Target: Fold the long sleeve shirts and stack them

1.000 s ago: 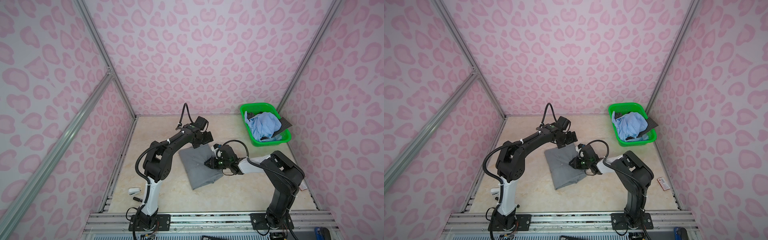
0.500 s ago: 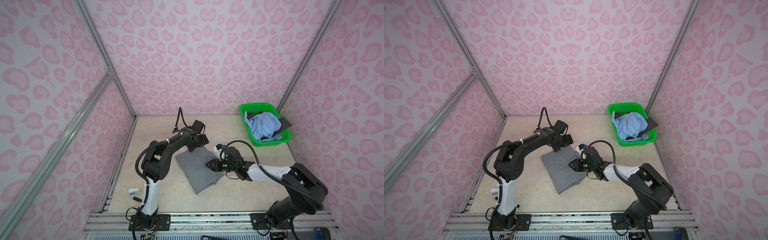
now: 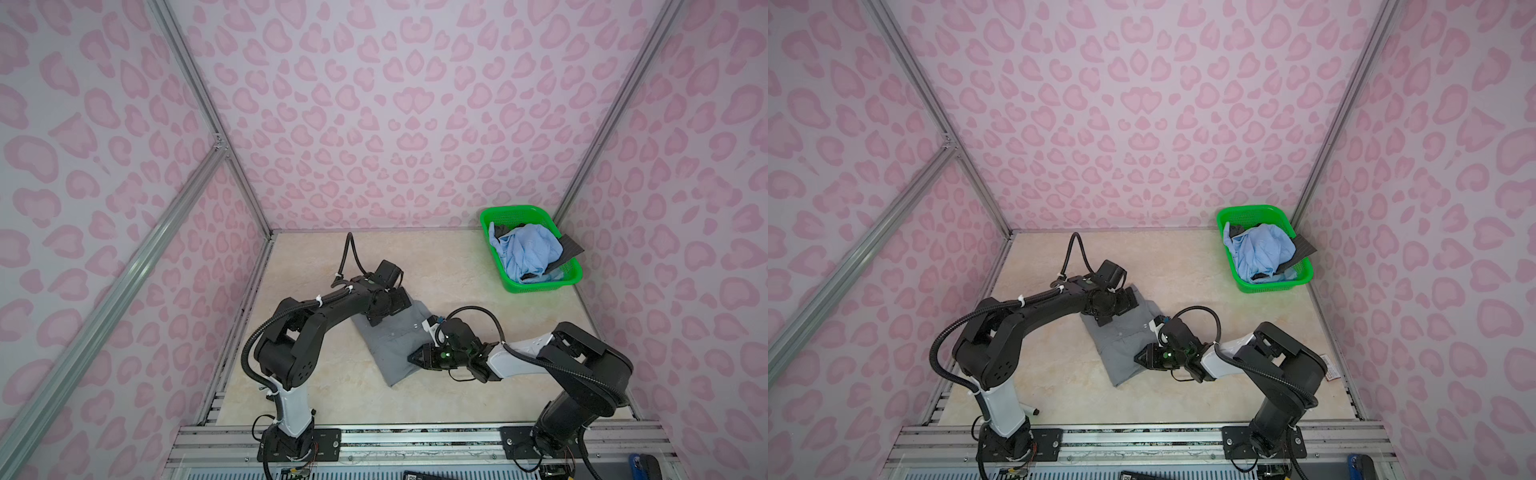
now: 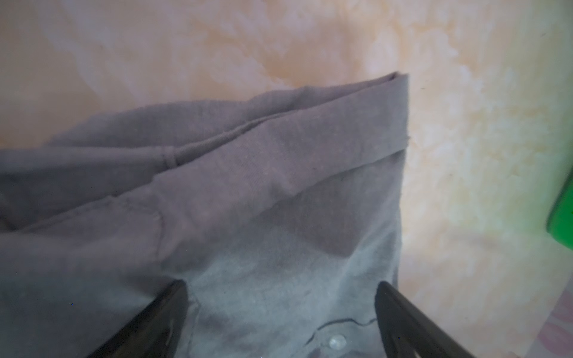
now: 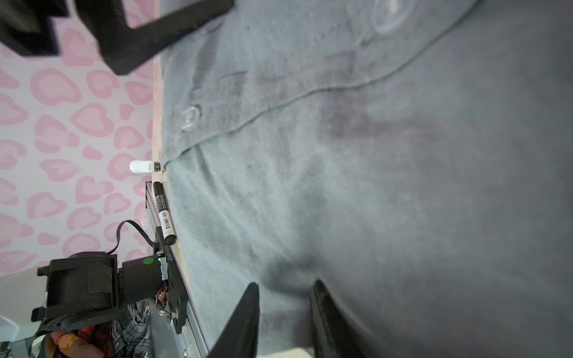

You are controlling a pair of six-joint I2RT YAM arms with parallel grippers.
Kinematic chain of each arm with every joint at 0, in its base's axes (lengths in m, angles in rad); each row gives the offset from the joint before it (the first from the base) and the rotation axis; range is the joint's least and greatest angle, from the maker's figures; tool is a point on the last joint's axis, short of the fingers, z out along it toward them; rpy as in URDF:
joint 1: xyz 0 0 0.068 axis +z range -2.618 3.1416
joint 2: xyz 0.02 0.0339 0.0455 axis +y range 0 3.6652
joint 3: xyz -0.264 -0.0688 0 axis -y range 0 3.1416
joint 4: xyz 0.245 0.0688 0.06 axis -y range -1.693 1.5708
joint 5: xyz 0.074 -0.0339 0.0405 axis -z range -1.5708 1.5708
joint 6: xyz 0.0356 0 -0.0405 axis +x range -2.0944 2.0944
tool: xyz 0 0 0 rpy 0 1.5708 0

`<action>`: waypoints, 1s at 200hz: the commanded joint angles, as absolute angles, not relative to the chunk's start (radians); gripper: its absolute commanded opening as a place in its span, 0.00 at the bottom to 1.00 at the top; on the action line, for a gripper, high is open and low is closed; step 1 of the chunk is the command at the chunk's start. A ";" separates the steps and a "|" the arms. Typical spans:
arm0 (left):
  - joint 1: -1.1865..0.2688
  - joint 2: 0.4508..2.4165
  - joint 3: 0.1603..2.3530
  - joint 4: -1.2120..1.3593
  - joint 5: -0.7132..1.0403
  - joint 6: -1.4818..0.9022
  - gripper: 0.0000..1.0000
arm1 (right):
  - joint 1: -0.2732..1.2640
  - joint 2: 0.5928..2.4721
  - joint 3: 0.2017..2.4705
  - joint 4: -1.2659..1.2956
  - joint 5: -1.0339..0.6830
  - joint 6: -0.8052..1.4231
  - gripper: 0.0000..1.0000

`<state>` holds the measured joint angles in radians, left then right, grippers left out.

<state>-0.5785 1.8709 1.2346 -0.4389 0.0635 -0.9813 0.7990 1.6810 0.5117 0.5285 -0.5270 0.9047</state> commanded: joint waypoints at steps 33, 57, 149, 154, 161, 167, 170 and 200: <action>-0.573 1.732 1.301 -0.506 -0.010 -0.864 0.97 | 0.846 1.418 0.605 0.134 -0.323 0.769 0.42; -0.597 1.612 1.243 -0.519 -0.046 -0.874 0.97 | 0.820 1.266 0.694 -0.093 -0.151 0.664 0.56; -0.798 1.621 0.898 -0.287 0.000 -1.090 0.97 | 0.465 1.336 0.900 -0.347 -0.285 0.435 0.98; -0.797 1.627 0.892 -0.282 0.002 -1.092 0.97 | 0.462 1.349 0.903 -0.342 -0.290 0.423 0.98; -0.796 1.635 0.886 -0.281 0.002 -1.089 0.97 | 0.460 1.369 0.904 -0.334 -0.307 0.401 0.98; -0.796 1.639 0.886 -0.289 -0.001 -1.085 0.97 | 0.460 1.385 0.907 -0.329 -0.311 0.391 0.98; -0.795 1.639 0.887 -0.294 -0.003 -1.082 0.97 | 0.460 1.393 0.909 -0.326 -0.315 0.388 0.98; -0.790 1.567 0.909 -0.348 -0.028 -1.057 0.97 | 0.463 1.490 0.930 -0.258 -0.418 0.355 0.92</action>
